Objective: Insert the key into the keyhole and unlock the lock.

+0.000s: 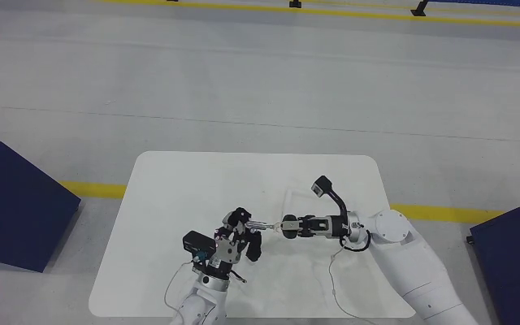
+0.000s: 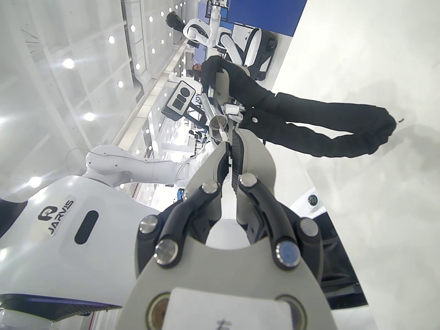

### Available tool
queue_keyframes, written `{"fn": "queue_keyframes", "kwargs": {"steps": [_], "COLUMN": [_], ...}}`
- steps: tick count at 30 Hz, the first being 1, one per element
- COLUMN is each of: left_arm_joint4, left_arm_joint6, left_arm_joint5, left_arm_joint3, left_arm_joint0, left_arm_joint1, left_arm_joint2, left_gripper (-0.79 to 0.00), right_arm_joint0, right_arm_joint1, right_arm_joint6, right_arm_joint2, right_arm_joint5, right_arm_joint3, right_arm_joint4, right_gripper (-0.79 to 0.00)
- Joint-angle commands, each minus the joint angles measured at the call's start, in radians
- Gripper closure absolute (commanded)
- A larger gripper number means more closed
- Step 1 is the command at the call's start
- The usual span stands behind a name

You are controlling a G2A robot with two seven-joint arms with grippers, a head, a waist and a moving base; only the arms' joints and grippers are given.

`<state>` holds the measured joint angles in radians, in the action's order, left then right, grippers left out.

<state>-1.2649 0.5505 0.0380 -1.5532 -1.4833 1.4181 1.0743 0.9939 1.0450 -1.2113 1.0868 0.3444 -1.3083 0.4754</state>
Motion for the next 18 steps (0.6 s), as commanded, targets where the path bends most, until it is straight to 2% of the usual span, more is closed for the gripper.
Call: {"fn": "queue_keyframes", "kwargs": {"steps": [1, 8, 18], "left_arm_joint4": [0.001, 0.004, -0.007], "left_arm_joint6": [0.001, -0.024, -0.033], "left_arm_joint5": [-0.005, -0.034, -0.03], "left_arm_joint3": [0.001, 0.006, 0.005], "left_arm_joint0": [0.0, 0.004, 0.003], "left_arm_joint1": [0.001, 0.004, 0.005], "left_arm_joint2": [0.0, 0.001, -0.001], "left_gripper": [0.0, 0.0, 0.0], "right_arm_joint0": [0.003, 0.013, 0.017], "right_arm_joint1": [-0.001, -0.002, 0.0], "right_arm_joint6": [-0.003, -0.021, -0.017], "right_arm_joint2": [0.002, 0.01, 0.003], "right_arm_joint5": [0.0, 0.017, 0.026], "right_arm_joint3": [-0.006, -0.014, -0.024], "right_arm_joint4": [0.003, 0.013, -0.007], "right_gripper": [0.0, 0.0, 0.0]}}
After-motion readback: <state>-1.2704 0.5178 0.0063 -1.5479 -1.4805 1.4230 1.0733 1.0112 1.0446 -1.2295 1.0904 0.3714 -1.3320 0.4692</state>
